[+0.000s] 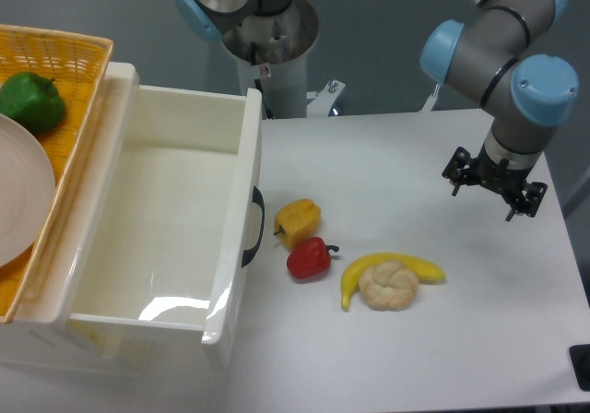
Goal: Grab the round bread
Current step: 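Move the open gripper toward the round bread roll beside the banana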
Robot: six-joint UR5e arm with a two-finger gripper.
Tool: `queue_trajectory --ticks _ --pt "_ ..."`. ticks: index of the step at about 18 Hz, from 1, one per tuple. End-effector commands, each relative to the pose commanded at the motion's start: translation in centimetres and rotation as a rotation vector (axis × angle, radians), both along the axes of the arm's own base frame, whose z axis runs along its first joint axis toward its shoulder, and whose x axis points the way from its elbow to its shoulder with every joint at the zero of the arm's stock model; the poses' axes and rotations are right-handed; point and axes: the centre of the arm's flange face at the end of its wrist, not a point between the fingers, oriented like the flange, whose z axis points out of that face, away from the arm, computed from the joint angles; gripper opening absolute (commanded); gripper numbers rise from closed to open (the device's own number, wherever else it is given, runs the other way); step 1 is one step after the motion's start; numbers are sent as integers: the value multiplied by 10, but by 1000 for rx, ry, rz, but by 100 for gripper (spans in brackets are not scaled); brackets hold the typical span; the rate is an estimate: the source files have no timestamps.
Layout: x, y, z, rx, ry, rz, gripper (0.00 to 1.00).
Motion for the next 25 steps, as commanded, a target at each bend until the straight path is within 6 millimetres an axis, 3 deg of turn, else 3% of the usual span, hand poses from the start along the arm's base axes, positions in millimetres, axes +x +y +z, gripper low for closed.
queue_trajectory --ticks 4,8,12,19,23,25 --pt "-1 0 -1 5 -3 3 100" --pt "11 0 -31 49 -58 21 100" --pt "13 4 -31 120 -65 147 100" --pt "58 71 -55 149 -146 184 100" --pt "69 85 -59 144 -154 165 100" --pt "71 89 -65 139 -161 160 93"
